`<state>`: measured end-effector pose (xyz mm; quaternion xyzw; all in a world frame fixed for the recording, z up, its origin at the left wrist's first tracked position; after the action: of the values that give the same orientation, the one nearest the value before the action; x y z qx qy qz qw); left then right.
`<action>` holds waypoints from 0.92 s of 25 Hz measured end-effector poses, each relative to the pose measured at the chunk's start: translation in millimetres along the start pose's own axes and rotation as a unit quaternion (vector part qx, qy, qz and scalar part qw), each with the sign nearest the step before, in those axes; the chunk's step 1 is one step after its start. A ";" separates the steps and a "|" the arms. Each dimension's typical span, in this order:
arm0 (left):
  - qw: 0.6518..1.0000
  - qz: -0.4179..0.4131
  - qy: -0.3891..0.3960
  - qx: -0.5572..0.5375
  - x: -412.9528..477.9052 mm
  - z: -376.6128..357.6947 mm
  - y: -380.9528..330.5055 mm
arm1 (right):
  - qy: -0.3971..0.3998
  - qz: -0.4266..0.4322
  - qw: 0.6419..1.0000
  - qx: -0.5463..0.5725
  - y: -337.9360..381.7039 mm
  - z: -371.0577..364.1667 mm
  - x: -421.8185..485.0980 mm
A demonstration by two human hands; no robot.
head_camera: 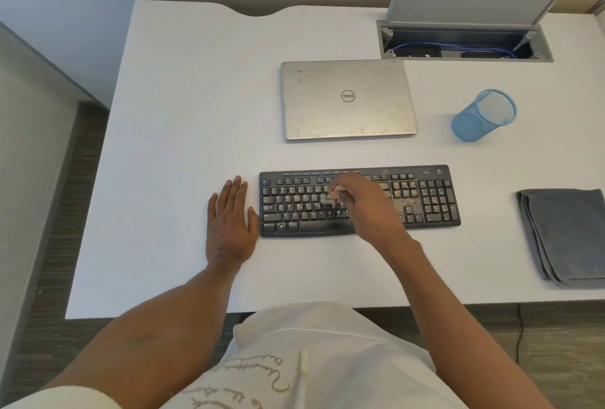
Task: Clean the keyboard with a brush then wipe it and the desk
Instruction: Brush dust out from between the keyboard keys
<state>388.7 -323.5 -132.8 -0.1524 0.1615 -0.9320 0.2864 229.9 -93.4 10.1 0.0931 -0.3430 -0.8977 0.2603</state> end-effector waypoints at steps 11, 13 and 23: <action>1.000 0.002 0.012 0.000 1.4 0.6 -0.6 | -0.073 -0.065 0.992 -0.084 -19.2 30.3 7.3; 1.000 0.000 0.018 0.002 1.5 0.2 -1.0 | -0.041 -0.094 0.995 0.007 -7.2 26.1 10.1; 1.000 -0.003 0.011 -0.006 1.4 -1.6 0.6 | 0.002 -0.124 0.990 -0.068 -17.2 32.7 10.7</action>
<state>387.3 -324.5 -134.2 -0.1446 0.1698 -0.9334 0.2812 202.6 -69.7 23.2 0.1185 -0.2670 -0.9440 0.1537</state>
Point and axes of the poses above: each hand's wrist, its own x-axis towards the middle knuckle, its own z-axis out of the back of the hand, y = z × x, the point moved 2 cm from there along x, towards the middle knuckle, and after that the axes turned 14 degrees about -y, right-handed, at the moved point
